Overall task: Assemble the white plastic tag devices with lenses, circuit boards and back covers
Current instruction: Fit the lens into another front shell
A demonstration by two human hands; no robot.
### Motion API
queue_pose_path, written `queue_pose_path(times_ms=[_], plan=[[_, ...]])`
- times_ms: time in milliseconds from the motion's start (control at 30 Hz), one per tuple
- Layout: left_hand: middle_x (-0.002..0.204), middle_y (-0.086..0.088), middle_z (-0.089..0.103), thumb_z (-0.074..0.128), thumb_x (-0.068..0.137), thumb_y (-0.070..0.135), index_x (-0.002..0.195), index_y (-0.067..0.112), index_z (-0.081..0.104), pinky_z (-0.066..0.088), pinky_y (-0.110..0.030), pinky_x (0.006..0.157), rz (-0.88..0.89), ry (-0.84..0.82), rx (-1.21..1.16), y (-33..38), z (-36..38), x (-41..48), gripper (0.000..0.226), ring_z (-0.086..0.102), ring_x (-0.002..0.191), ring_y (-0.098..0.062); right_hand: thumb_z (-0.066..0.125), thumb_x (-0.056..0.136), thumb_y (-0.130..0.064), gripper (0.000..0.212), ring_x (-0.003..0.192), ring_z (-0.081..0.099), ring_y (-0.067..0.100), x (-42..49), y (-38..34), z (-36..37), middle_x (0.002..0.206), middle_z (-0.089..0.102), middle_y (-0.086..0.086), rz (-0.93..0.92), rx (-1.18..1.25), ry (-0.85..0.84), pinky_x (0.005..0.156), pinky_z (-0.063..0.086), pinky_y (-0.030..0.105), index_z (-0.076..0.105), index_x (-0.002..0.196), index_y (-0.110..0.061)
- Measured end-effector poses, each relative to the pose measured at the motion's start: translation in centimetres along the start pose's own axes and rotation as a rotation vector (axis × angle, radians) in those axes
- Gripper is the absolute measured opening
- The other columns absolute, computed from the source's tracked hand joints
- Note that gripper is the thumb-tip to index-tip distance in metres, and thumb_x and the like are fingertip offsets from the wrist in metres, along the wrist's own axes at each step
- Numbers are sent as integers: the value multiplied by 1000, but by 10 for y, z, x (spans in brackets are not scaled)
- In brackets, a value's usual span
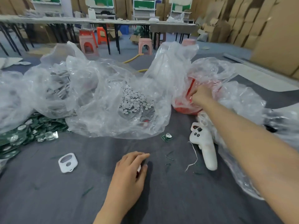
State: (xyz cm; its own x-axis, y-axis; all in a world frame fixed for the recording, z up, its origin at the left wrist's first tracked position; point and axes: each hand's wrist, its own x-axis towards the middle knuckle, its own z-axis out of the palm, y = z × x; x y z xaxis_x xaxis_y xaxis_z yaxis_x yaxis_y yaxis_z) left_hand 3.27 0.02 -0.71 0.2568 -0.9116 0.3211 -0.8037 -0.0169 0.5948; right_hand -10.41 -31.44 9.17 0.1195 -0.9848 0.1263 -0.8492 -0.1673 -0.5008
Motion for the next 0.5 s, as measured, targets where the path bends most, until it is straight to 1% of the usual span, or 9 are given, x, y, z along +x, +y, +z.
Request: queue_pose_path(times_ms=[100,167,200,267,333,367,433,500], plan=[[119,22,52,54,96,25,124,29,59,28,-21,98,-21,-45,8,1,0,2,29,44,120,-3,51,89,-1,40,108,59,32,9,4,15,117,64,16,6,-68,-51,93,48,37,55,129,-4],[117,26,48,51,96,29,127,34,56,25,-19,98,-62,-58,-11,0,1,2,31,42,121,0,48,92,-5,42,106,59,33,11,4,23,118,63,16,30,-99,-74,89,48,36,49,134,-4],[117,26,48,52,96,29,126,34,56,26,-20,98,-74,-57,-16,0,1,2,31,42,121,-1,46,93,-5,39,105,59,34,12,3,26,119,61,17,43,-119,-74,87,47,36,49,132,-3],[114,20,55,58,93,23,121,30,62,31,-26,96,-78,-46,-7,1,1,2,29,49,118,-8,43,93,-2,34,104,58,35,11,-1,30,120,58,19,28,-169,-62,85,46,38,52,126,0],[108,12,64,67,87,13,110,23,70,39,-34,89,-49,-5,11,0,2,2,25,59,108,-17,43,93,-3,30,105,57,35,9,-4,31,121,56,18,-3,-216,-45,84,45,37,54,121,-2],[105,10,66,68,87,12,106,22,72,42,-36,86,-38,21,15,-1,3,2,22,62,104,-19,42,93,-4,27,106,58,34,8,-5,31,120,58,17,-2,-218,-24,82,44,35,57,116,-4],[104,11,66,60,90,19,102,21,73,44,-38,84,-38,43,15,-1,2,2,18,62,103,-19,40,94,-4,25,105,59,33,7,-6,25,115,61,16,7,-190,72,77,41,33,59,110,-5],[104,13,66,52,87,27,101,22,73,44,-40,85,-40,39,-1,0,1,3,25,61,104,-18,39,94,-4,24,102,60,32,8,-5,11,110,63,14,12,-134,186,73,42,33,61,106,-5]])
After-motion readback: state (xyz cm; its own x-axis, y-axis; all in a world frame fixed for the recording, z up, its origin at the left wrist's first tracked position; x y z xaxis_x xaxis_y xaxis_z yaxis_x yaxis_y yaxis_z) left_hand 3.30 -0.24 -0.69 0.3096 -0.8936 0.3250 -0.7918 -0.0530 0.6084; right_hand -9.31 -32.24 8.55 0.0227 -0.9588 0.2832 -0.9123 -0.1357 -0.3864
